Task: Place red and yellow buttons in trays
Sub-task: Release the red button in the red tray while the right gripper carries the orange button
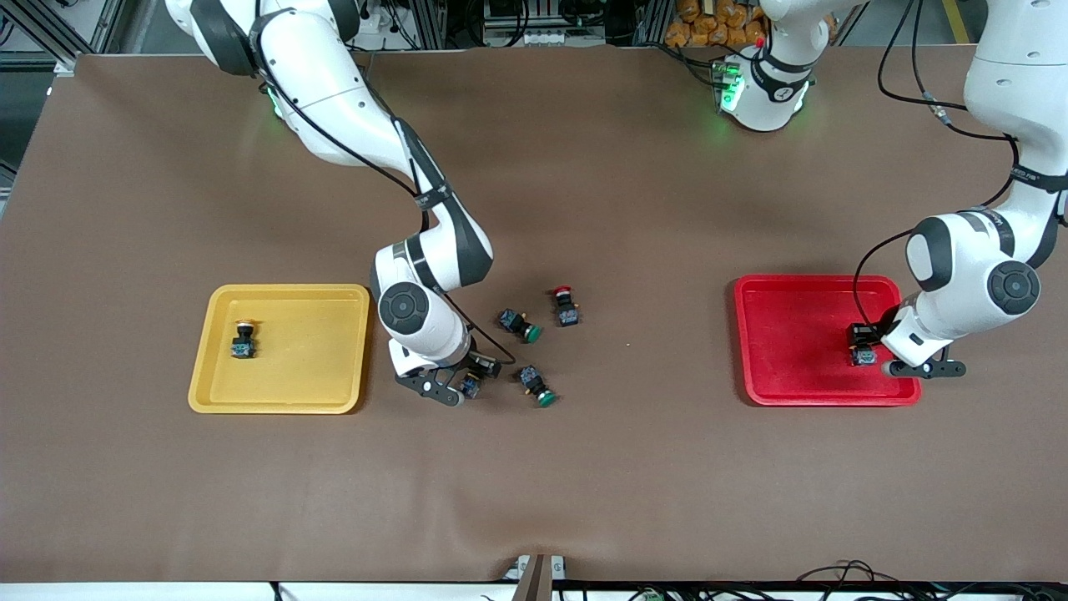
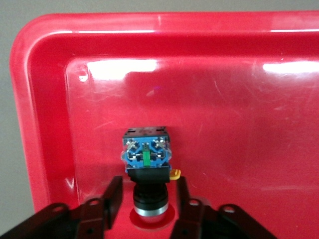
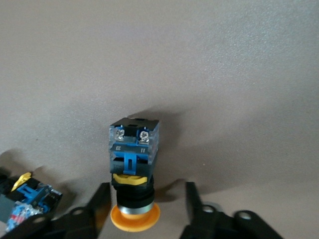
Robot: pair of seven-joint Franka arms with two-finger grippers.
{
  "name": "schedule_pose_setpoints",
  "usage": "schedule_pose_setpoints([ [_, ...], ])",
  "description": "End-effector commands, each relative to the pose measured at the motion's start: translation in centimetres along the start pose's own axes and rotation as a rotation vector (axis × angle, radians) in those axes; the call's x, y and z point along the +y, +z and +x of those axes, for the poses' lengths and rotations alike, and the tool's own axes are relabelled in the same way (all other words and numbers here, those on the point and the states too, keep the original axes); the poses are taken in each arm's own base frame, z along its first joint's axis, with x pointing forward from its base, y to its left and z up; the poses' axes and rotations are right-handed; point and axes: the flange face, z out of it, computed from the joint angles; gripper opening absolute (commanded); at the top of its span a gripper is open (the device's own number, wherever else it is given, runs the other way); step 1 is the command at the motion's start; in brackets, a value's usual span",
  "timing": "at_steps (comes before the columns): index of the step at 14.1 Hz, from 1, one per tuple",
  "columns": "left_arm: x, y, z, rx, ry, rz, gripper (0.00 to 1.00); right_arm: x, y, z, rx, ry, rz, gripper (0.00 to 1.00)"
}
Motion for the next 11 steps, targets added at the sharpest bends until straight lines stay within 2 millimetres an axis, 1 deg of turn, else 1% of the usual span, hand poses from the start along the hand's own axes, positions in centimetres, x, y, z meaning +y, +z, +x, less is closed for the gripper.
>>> schedule_pose_setpoints([
  [1,0.2,-0.6,0.5,0.015,-0.008,-0.008,1.00,-0.8,0.3,-0.2,0.021,-0.005,-0.007,0.00],
  [2,0.1,-1.2,0.6,0.023,-0.004,-0.006,1.00,-0.8,0.3,-0.2,0.025,-0.011,-0.009,0.00],
  [3,0.2,-2.4,0.8,0.039,0.000,-0.001,1.00,-0.8,0.2,-0.1,0.025,-0.014,-0.009,0.00],
  [4,0.4,-3.7,0.8,0.045,0.004,0.003,1.00,-0.4,-0.1,0.5,0.024,-0.016,-0.009,0.00],
  [5,1.8,-5.2,0.9,0.041,0.024,-0.001,1.00,0.4,-1.0,1.9,0.021,-0.014,0.008,0.00],
  [6,2.7,-6.8,1.1,0.033,0.040,-0.004,1.00,0.5,-1.7,2.3,0.016,-0.033,0.015,0.00],
  [8,4.6,-10.5,1.5,0.000,0.056,-0.006,1.00,0.9,-3.8,2.7,-0.014,-0.040,0.004,0.00],
  [9,5.9,-12.5,1.9,-0.019,0.054,-0.009,1.00,0.7,-5.8,2.6,-0.033,-0.064,0.005,0.00],
  [10,7.2,-14.0,2.2,-0.043,0.042,-0.012,1.00,0.3,-9.1,2.5,-0.049,-0.088,0.010,0.00],
  [11,8.8,-15.4,2.6,-0.068,0.012,-0.019,1.00,0.6,-12.6,2.4,-0.075,-0.097,0.008,0.00],
])
